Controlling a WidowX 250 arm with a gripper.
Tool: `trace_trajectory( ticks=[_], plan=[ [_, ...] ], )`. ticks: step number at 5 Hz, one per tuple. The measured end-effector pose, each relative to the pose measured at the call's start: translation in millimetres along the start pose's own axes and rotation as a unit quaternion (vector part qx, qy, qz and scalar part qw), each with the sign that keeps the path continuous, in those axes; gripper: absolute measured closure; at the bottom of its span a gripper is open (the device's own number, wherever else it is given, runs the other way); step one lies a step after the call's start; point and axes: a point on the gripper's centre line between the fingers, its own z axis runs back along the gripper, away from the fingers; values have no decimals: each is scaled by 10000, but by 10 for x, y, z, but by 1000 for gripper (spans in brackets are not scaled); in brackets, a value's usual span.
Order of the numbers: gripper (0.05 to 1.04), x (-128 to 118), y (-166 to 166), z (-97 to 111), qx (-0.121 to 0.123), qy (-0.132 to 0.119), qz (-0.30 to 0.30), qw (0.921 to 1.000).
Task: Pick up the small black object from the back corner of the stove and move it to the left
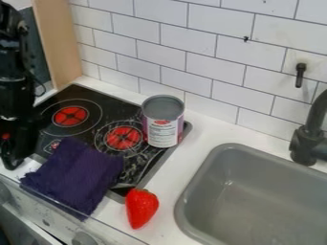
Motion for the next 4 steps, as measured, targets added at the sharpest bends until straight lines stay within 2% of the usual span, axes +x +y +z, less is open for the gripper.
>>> trace_trajectory(
  ticks=[1,2,3,4],
  plan=[
    [82,-66,-51,340,-159,-403,-68,9990],
    [83,-166,-146,675,-323,-900,-396,9946],
    [83,-257,-186,868,-335,-1120,-769,9902],
    [83,-280,-352,951,-333,-1167,-1286,9842]
  ],
)
